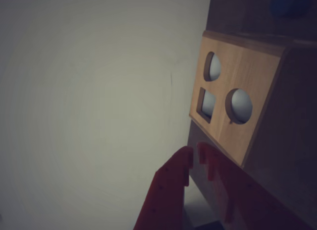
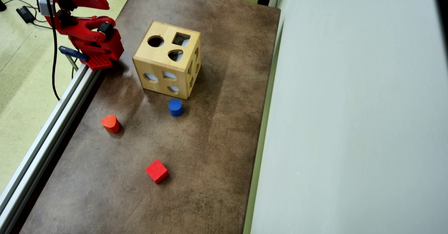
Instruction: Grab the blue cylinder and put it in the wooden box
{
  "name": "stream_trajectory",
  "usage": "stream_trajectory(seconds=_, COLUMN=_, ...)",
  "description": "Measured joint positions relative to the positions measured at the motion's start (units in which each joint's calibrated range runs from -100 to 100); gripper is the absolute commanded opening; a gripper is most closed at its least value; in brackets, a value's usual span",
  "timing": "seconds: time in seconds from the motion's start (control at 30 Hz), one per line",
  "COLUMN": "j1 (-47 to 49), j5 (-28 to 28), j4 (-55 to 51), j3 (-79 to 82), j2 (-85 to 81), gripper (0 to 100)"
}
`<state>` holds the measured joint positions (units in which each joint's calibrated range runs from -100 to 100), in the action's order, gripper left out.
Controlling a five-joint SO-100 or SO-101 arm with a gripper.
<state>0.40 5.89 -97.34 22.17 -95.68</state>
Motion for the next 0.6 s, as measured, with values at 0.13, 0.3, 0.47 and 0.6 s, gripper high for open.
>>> stream_trajectory(seconds=0.13, j1=0.0, j5=0.0, j4=0.0, j3=0.0, j2=0.0, gripper=3)
stream_trajectory(seconds=0.3, j1=0.1, j5=0.0, j4=0.0, j3=0.0, j2=0.0, gripper=2)
stream_trajectory(seconds=0.47, j1=0.1, j5=0.0, j4=0.0, j3=0.0, j2=0.0, gripper=2)
stream_trajectory(seconds=0.6, j1=-0.1, j5=0.0, j4=0.0, j3=0.0, j2=0.0, gripper=2)
